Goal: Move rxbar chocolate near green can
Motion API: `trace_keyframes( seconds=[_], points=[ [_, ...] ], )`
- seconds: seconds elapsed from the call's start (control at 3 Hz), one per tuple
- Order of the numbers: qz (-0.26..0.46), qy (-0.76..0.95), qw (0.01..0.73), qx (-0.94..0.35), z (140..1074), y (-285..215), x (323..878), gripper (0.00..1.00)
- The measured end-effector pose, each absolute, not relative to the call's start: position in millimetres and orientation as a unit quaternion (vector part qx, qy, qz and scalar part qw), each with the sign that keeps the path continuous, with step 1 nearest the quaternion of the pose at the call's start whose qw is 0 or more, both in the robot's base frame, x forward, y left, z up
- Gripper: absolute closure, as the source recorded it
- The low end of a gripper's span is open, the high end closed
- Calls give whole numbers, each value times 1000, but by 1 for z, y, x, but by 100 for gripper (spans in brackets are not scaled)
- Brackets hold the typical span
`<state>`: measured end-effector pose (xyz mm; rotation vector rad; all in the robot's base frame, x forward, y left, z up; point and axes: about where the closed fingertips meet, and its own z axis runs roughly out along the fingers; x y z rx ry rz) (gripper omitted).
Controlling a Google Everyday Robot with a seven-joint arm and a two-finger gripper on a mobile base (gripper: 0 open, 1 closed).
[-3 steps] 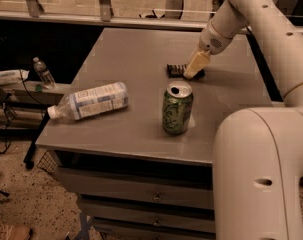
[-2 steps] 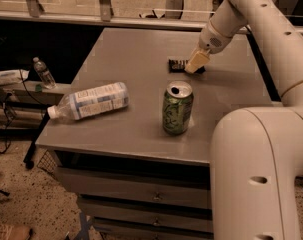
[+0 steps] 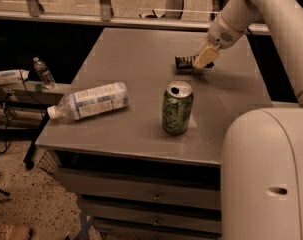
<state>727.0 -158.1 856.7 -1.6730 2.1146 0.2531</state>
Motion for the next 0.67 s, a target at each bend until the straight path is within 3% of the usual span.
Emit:
trace_keyframes(
  seconds=[0.67],
  points=[
    [73, 737, 229, -631, 906, -183, 676, 100]
  ],
)
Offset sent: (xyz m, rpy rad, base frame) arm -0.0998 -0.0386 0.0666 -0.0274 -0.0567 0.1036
